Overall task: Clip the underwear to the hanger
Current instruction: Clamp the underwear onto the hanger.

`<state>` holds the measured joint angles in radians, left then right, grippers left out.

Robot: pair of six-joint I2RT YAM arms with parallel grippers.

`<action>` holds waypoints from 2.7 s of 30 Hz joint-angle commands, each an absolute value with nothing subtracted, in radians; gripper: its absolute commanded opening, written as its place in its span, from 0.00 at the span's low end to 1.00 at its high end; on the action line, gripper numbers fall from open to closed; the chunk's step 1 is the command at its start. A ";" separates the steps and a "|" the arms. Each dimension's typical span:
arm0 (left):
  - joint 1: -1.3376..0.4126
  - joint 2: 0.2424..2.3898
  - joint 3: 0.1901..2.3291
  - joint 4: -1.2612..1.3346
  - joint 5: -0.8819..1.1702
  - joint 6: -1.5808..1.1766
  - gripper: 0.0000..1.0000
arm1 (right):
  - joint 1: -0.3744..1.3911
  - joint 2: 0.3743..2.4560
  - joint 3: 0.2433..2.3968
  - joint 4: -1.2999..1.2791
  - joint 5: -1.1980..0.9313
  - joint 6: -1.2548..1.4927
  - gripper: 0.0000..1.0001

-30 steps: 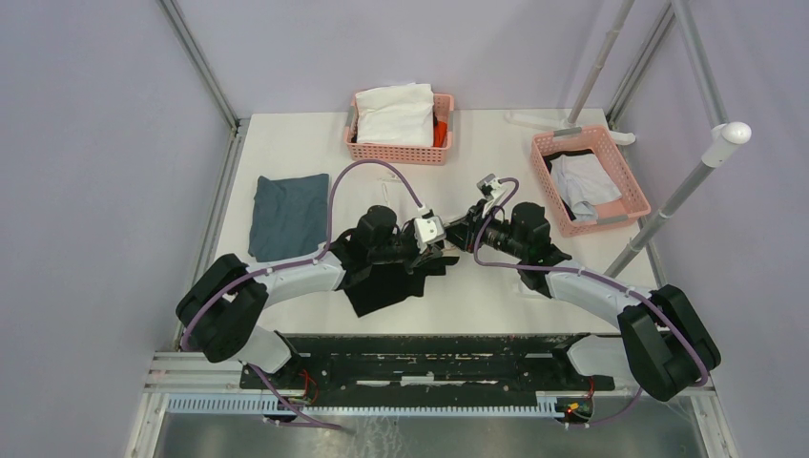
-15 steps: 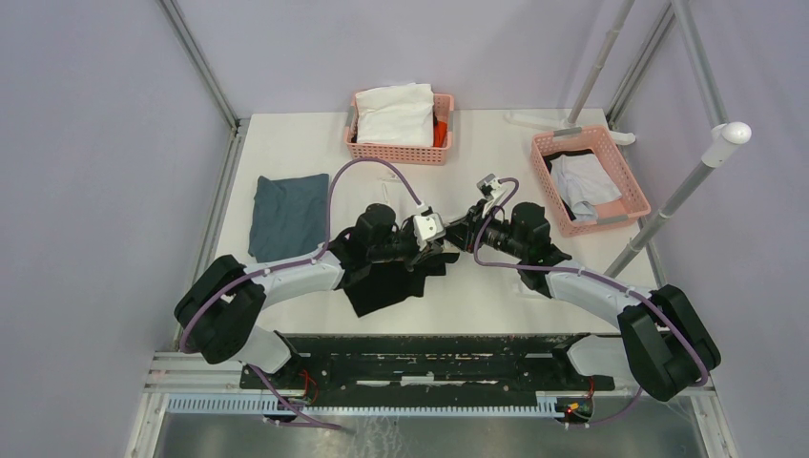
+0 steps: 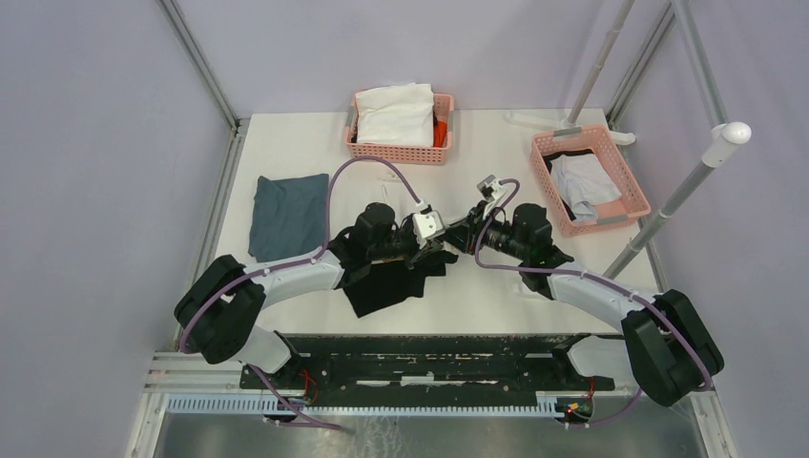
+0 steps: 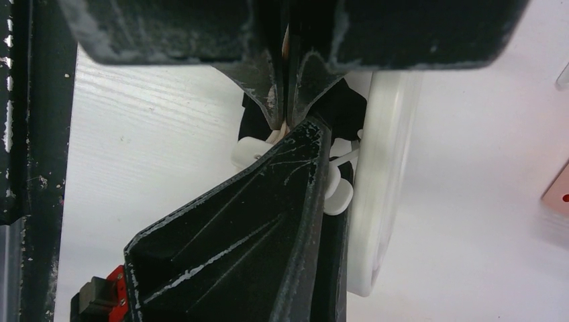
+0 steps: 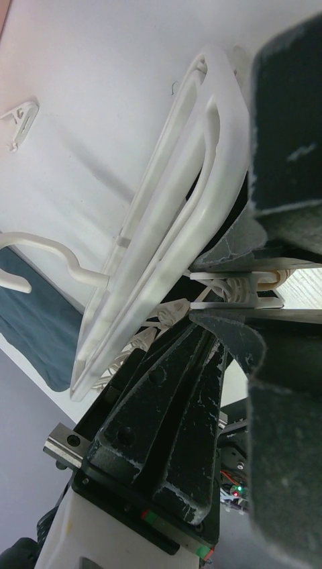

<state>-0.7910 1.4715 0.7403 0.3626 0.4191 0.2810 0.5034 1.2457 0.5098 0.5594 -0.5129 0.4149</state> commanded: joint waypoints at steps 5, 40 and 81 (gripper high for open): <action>-0.785 1.448 0.785 0.428 0.434 0.302 0.03 | 0.534 1.201 0.511 0.616 -0.531 0.401 0.01; -0.783 1.342 0.634 0.624 0.531 0.402 0.03 | 0.666 1.141 0.486 0.549 -0.432 0.267 0.02; -0.783 1.252 0.586 0.640 0.615 0.409 0.03 | 0.690 1.089 0.430 0.586 -0.482 0.141 0.06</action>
<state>-0.7799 1.3128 0.5652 0.5190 0.5549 0.3679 0.6682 1.0943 0.4309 0.5682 -0.4232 0.1654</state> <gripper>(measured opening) 0.046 0.252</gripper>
